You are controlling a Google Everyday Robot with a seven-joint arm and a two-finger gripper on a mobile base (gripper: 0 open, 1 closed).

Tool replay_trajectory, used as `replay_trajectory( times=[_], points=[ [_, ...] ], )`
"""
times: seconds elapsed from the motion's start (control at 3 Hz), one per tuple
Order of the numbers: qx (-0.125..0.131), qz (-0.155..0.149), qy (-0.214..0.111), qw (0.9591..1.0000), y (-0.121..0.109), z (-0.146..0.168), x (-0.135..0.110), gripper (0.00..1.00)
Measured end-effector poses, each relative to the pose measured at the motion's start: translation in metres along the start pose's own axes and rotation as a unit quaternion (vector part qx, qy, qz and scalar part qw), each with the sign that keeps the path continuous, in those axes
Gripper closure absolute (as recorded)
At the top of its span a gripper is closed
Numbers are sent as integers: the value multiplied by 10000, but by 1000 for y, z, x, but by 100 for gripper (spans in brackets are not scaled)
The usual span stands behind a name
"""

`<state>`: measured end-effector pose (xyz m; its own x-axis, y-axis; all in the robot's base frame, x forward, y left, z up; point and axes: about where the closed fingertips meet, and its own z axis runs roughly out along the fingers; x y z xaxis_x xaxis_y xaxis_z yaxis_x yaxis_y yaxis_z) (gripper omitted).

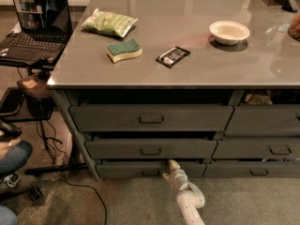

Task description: Open bottom drawer

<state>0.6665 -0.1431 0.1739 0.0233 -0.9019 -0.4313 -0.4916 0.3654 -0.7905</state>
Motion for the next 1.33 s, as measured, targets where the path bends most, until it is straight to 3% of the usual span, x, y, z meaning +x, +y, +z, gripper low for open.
replay_trajectory(
  times=[1.33],
  points=[
    [-109,154,151,9997,2,-7,6,100]
  ],
)
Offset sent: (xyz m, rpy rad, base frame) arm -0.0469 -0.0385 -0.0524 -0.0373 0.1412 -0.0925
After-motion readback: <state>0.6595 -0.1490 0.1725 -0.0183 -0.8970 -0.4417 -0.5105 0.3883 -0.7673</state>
